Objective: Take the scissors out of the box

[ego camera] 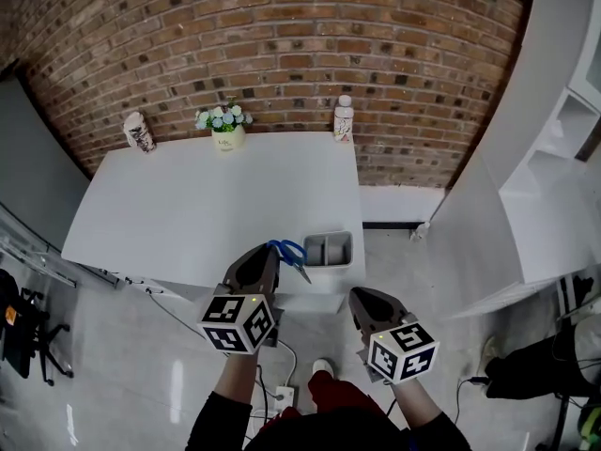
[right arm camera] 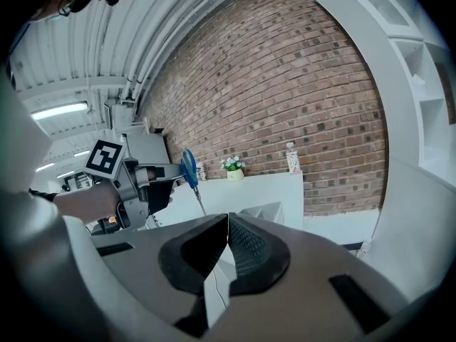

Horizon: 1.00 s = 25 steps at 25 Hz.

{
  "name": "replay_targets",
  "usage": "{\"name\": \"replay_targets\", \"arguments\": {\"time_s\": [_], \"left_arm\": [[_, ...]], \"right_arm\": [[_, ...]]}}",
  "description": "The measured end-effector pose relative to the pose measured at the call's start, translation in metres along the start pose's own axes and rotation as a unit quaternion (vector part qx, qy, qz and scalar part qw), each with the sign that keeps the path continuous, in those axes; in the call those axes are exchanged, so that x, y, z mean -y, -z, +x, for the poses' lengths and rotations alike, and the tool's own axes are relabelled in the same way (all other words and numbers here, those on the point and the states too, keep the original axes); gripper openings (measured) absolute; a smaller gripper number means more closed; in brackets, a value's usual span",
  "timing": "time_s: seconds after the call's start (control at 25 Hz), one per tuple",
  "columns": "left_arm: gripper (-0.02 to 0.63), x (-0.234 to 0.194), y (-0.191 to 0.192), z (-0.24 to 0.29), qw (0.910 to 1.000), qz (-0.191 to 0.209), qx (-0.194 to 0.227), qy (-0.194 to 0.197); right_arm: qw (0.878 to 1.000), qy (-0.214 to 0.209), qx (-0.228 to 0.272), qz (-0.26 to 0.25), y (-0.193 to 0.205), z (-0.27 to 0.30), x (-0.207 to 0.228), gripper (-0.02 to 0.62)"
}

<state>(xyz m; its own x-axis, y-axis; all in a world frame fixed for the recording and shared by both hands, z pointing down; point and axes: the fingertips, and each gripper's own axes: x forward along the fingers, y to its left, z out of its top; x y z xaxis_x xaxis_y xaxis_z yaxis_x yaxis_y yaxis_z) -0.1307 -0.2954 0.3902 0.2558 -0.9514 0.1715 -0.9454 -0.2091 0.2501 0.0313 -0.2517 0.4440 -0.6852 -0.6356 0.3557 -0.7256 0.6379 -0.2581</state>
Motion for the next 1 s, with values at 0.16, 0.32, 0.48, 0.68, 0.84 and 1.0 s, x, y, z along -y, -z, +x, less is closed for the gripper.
{"name": "replay_targets", "arguments": {"time_s": [0.16,0.32,0.48,0.68,0.84,1.0], "left_arm": [[0.021,-0.008,0.003,-0.022,0.9999,-0.008,0.003,-0.009],[0.021,-0.016,0.007,-0.044,0.9997,-0.014,0.002,-0.018],[0.021,-0.025,0.012,-0.065,0.9994,-0.020,-0.001,-0.027],[0.021,-0.032,0.018,-0.088,0.9990,-0.023,-0.004,-0.038],[0.021,-0.036,0.026,-0.106,0.9986,-0.029,-0.008,-0.043],[0.021,-0.038,0.034,-0.120,0.9982,-0.034,-0.013,-0.047]], "right_arm": [[1.000,-0.010,0.001,-0.007,0.002,-0.001,-0.016,0.008],[1.000,-0.019,0.001,-0.014,0.004,-0.003,-0.033,0.008],[1.000,-0.026,-0.001,-0.017,0.008,-0.005,-0.049,0.008],[0.999,-0.034,-0.002,-0.022,0.013,-0.007,-0.066,0.008],[0.999,-0.039,-0.002,-0.026,0.017,-0.010,-0.078,0.009],[0.999,-0.042,-0.004,-0.030,0.023,-0.014,-0.090,0.009]]}}
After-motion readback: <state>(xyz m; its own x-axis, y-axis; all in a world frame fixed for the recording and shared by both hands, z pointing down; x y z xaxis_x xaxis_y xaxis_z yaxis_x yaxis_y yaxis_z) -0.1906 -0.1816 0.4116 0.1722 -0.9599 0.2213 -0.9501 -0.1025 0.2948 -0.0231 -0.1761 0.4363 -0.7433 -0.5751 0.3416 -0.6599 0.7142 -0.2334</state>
